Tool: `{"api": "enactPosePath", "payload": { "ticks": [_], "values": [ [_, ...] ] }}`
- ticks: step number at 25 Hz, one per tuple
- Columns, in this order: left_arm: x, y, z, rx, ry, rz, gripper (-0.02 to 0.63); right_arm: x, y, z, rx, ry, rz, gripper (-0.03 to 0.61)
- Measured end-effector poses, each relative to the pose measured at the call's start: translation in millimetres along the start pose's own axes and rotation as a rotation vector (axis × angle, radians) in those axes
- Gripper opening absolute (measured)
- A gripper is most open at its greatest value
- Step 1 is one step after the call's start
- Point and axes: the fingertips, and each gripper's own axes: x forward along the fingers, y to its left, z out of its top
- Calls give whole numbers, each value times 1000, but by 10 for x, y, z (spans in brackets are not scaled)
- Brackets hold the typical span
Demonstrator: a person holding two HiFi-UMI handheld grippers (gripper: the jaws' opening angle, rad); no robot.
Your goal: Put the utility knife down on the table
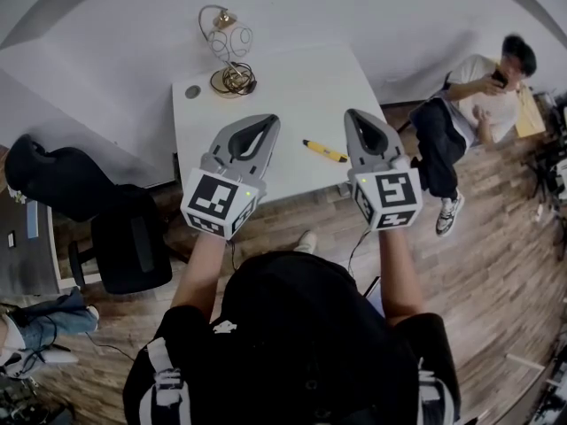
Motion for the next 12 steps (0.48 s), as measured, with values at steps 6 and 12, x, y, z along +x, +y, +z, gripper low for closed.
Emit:
{"api": "enactPosePath", "payload": {
  "ticks": [6,12],
  "values": [
    [-7,-3,-22,0,5,4,18,-15,19,-24,-6,5,-2,34],
    [4,-12,-36,-4,-2,0,18,-13,35,-60,-4,11,1,34]
  ]
}}
